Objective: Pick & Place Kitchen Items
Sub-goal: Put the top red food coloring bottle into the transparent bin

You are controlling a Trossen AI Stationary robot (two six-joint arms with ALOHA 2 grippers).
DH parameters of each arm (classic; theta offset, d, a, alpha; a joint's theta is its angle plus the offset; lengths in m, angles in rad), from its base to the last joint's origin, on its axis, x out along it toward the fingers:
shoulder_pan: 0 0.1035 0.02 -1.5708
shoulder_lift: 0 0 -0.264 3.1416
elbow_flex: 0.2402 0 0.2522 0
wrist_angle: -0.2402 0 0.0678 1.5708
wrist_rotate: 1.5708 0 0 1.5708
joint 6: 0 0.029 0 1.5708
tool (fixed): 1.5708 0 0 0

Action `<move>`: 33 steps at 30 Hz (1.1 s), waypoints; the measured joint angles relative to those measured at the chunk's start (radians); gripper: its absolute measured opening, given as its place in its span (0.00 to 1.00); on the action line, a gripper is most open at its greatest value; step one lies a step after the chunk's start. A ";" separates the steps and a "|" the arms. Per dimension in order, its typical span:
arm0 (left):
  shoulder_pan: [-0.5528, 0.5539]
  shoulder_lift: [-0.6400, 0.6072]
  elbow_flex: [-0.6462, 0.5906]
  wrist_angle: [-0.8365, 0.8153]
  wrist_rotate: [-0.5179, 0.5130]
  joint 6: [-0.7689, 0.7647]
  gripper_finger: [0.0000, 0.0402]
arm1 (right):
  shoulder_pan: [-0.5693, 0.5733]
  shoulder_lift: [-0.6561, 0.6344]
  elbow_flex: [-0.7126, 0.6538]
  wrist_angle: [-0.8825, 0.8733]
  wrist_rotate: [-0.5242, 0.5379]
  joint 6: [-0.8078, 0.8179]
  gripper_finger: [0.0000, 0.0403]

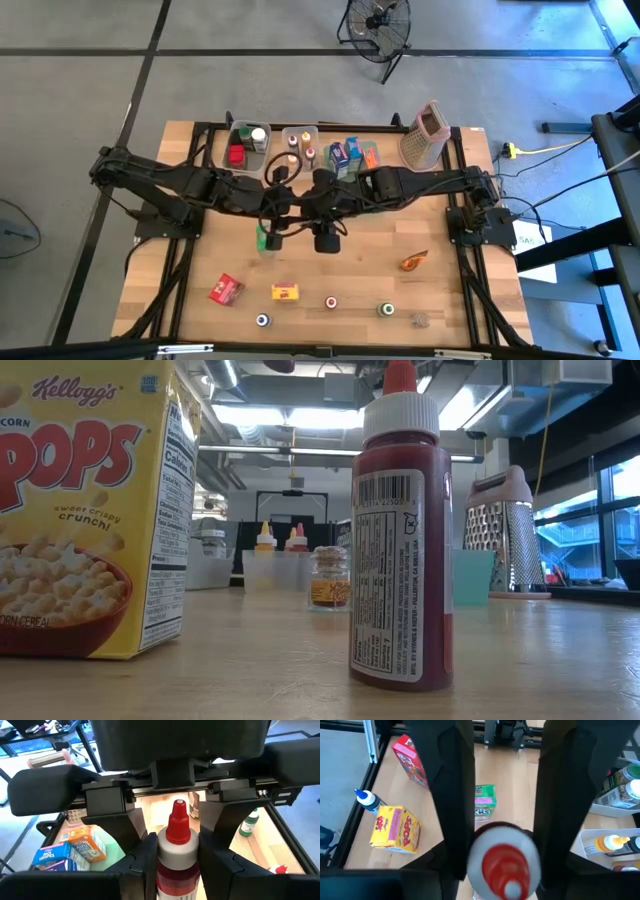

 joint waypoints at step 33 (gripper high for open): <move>0.072 -0.187 0.001 -0.112 -0.139 0.041 0.27 | 0.031 -0.084 -0.002 -0.135 0.028 0.193 0.65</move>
